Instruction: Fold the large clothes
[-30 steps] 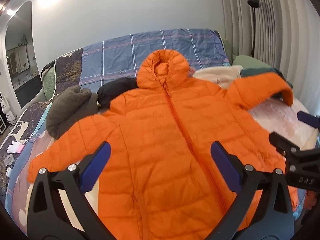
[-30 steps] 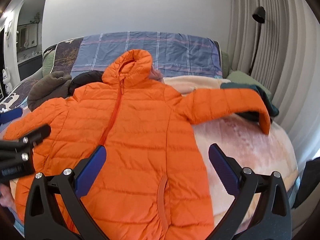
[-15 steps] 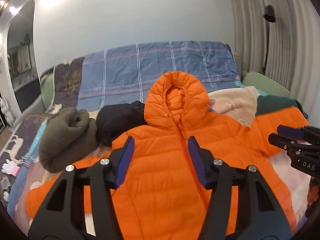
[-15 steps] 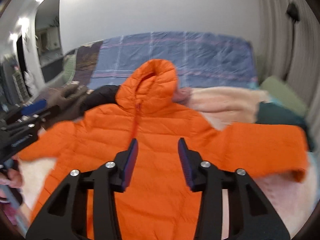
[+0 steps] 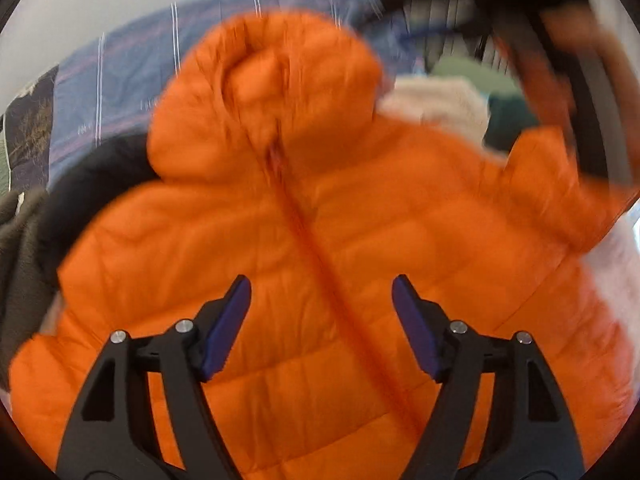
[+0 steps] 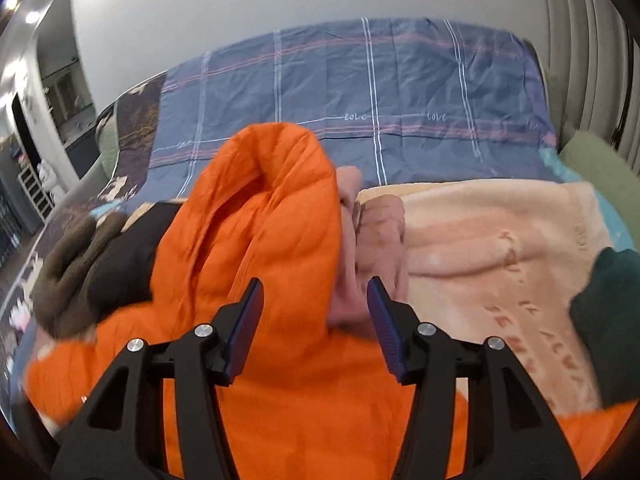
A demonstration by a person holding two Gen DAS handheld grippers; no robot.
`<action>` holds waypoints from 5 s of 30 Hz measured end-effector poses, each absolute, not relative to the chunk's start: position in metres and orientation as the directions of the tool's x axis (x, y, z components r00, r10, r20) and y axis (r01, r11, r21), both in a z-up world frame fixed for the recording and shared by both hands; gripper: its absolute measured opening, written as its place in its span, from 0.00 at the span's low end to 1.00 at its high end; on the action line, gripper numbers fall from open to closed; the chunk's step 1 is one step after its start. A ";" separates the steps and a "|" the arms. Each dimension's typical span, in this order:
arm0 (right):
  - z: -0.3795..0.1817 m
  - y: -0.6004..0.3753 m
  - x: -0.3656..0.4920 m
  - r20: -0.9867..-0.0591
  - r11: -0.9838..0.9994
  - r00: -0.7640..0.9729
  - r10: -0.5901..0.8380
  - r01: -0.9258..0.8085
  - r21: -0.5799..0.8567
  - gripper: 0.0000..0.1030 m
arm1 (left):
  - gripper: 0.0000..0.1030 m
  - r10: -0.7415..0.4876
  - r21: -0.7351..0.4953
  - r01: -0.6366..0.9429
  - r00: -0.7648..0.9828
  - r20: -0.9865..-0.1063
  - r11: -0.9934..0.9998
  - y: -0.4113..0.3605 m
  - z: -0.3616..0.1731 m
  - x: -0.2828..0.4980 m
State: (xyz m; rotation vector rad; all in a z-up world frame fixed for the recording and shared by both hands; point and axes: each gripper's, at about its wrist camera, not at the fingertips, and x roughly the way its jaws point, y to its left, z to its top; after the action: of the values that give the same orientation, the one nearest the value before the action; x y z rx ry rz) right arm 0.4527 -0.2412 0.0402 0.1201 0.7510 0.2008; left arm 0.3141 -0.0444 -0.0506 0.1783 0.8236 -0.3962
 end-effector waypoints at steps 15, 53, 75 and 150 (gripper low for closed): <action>0.055 -0.216 0.477 -0.542 0.932 0.760 0.358 -0.252 0.262 0.03 | 0.77 -0.259 -0.105 0.262 0.668 -0.698 0.959 -0.002 -0.048 0.318; -0.119 -0.203 0.318 -0.660 0.849 0.548 0.515 -0.220 0.480 0.24 | 0.64 -0.035 0.049 0.111 0.650 -0.759 0.993 -0.014 -0.090 0.313; -0.042 -0.109 0.313 -0.675 0.977 0.712 0.192 -0.204 0.064 0.55 | 0.83 0.086 -0.190 -0.397 0.581 -0.809 0.898 0.250 -0.064 0.115; -0.007 -0.248 0.246 -0.687 0.983 0.710 0.153 -0.036 0.182 0.03 | 0.72 -0.208 -0.087 0.208 0.686 -0.697 0.974 0.010 -0.034 0.274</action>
State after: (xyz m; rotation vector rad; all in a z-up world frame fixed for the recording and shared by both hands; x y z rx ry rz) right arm 0.2456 -0.2476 -0.0069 0.1594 0.7750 0.1049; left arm 0.2740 0.0102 -0.0335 -0.0009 0.7803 -0.2330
